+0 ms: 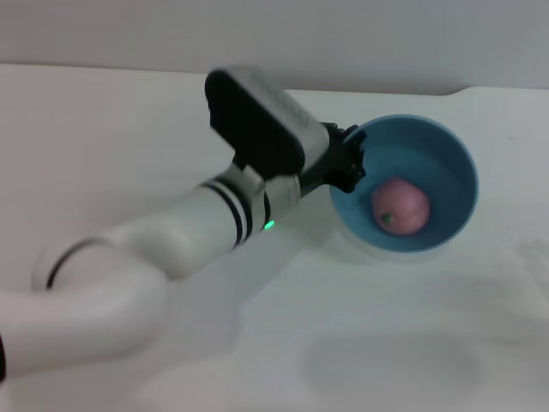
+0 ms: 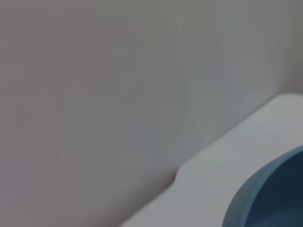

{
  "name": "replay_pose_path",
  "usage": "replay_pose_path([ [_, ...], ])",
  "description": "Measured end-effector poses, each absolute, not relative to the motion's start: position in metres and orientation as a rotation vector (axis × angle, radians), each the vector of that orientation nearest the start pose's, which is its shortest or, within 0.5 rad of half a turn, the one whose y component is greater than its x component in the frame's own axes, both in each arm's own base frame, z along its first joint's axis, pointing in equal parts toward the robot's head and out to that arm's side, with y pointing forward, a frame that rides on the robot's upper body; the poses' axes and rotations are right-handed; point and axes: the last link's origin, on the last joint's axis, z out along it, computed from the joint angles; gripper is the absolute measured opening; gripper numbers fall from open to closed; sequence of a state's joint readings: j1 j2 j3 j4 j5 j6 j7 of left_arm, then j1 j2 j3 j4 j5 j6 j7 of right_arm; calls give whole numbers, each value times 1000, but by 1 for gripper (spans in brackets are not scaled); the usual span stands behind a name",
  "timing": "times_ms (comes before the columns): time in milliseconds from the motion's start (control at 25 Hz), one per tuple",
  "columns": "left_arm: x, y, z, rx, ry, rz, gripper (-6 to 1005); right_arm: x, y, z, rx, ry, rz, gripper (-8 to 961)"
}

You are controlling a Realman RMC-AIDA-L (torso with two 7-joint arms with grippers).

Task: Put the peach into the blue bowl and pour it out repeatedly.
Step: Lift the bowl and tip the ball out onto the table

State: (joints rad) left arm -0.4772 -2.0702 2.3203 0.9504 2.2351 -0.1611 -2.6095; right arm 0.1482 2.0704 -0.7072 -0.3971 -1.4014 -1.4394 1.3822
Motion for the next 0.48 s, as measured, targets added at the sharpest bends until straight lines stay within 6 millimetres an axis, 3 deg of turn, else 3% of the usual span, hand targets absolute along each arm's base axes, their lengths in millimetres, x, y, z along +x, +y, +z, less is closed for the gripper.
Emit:
replay_pose_path([
  [80,-166,338,-141,-2275,-317,-413,-1,370,231,14,-1859,1250,1113,366],
  [160,-173,320,-144,-2203,-126,-503,-1,372,230,16,-1850,1248,1112,363],
  [200,-173,320,-144,-2203,-126,-503,-1,372,230,16,-1850,1248,1112,361],
  [320,-173,304,-139,-2125,109,-576,-1,372,230,18,-1850,1239,1116,356],
  [480,-166,308,-132,-2056,267,-546,-1,372,230,20,-1837,1229,1121,350],
])
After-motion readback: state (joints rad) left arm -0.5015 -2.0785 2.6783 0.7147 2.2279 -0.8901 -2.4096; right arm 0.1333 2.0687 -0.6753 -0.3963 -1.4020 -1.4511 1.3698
